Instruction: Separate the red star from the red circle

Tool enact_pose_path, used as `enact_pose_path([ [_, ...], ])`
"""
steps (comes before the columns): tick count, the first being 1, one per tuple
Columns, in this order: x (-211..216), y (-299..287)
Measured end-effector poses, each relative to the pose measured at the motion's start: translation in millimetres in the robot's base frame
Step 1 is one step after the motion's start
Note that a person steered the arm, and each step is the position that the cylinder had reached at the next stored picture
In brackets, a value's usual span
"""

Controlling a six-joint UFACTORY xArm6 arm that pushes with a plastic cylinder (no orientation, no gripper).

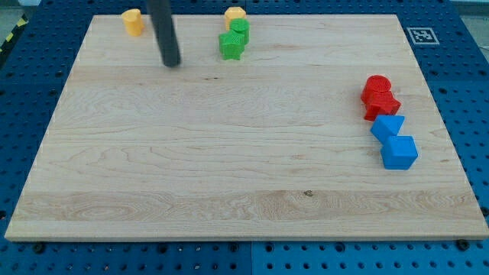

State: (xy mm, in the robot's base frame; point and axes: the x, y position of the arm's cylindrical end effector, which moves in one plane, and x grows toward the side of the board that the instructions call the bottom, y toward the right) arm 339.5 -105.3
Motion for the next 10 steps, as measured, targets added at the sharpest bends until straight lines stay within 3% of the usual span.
enact_pose_path([
  [1, 21, 50],
  [4, 19, 47],
  [6, -28, 19],
  [7, -17, 29],
  [8, 10, 67],
  [10, 11, 195],
])
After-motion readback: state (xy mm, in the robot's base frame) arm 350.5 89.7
